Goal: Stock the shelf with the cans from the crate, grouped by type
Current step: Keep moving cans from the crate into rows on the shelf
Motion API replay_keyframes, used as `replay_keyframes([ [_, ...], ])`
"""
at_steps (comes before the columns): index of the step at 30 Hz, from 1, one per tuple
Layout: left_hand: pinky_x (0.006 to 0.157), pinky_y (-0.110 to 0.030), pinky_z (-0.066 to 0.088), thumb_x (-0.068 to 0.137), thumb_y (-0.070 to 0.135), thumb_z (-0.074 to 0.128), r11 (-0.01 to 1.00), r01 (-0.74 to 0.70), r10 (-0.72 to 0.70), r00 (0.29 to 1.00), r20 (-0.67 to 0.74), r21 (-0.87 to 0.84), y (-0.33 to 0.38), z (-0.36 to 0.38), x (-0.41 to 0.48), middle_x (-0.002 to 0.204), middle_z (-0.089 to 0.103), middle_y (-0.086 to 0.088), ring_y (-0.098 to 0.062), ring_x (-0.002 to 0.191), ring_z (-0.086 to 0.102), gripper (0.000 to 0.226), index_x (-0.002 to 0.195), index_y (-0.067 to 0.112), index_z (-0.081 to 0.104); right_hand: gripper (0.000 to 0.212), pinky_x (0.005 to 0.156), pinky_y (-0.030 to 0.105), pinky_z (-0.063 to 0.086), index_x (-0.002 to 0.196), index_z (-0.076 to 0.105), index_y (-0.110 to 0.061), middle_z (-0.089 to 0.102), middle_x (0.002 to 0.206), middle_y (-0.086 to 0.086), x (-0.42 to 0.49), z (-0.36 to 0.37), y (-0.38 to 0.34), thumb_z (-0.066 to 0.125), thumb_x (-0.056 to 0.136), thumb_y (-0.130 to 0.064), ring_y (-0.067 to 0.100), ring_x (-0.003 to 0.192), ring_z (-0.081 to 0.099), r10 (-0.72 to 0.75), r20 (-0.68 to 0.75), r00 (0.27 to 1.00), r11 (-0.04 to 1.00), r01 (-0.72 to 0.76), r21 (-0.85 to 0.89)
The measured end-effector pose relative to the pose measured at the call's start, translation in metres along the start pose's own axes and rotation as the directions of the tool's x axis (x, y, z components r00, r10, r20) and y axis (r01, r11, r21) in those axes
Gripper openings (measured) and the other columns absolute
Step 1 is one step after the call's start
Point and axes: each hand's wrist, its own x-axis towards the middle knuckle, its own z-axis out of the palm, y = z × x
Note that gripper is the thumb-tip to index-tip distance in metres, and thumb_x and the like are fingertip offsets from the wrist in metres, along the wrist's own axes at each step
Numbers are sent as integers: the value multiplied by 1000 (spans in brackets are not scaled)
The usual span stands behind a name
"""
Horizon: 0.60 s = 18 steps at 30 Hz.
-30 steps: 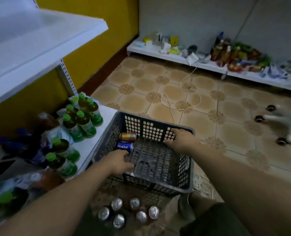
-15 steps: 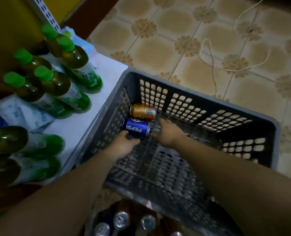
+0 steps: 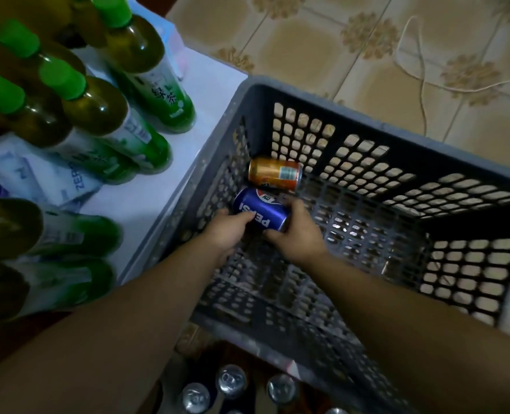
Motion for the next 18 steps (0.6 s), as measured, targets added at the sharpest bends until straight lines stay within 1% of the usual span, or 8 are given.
replay_keyframes([
  [2,84,-40,50,91,40,56,996,-3,6,999,41,-94,6,-4,-22,127,52,-2,-24,107,54,64,145,23,26,68,85,30,49,132,38,-23,54,127,0,-32,-18,-10,77,76,-30,18,103,58,-4,-59,998,993,10,115],
  [4,94,-49,45,91,44,56,985,-28,46,993,105,-173,15,-6,-55,121,54,-1,-26,105,55,58,140,25,31,67,84,27,47,129,42,-21,51,120,-4,-68,-37,-24,79,74,-26,12,100,55,-48,-141,989,987,69,145],
  [6,84,-46,48,90,41,59,962,-74,110,986,125,-262,28,-9,-98,105,59,0,-23,93,58,46,127,24,39,64,83,19,39,124,47,-15,42,113,-7,-105,-56,-43,81,71,-19,8,98,48,-146,-215,966,982,169,88],
  [8,72,-39,52,88,34,64,931,-154,197,975,100,-330,38,-15,-144,96,60,2,-19,83,60,39,117,23,41,61,86,17,35,119,51,-8,41,113,-2,-143,-71,-64,83,67,-14,10,100,46,-277,-276,920,956,292,13],
  [11,70,-37,53,84,21,71,878,-340,367,930,17,-337,45,-38,-214,100,62,-1,-15,81,62,42,114,21,42,73,95,6,28,124,47,-7,45,120,12,-194,-90,-95,84,63,-17,0,105,35,-418,-341,842,902,431,-40],
  [13,68,-36,54,80,12,74,816,-480,488,871,-61,-323,49,-63,-257,101,61,0,-14,81,62,49,116,21,42,82,96,-1,21,136,42,-8,40,124,7,-226,-106,-125,85,67,-21,-5,108,30,-456,-303,836,879,477,-7],
  [16,76,-39,56,76,2,74,712,-630,616,772,-156,-309,49,-103,-325,102,59,2,-14,83,63,61,123,21,40,85,91,5,30,143,35,-18,40,126,-10,-277,-128,-179,82,73,-29,-2,111,40,-478,-208,853,860,503,85],
  [18,77,-40,55,77,3,74,643,-695,673,713,-196,-322,43,-129,-368,108,61,-1,-16,88,64,61,125,23,43,85,92,12,35,143,35,-19,47,130,-8,-307,-132,-213,82,73,-30,6,116,47,-531,-206,822,825,557,97],
])
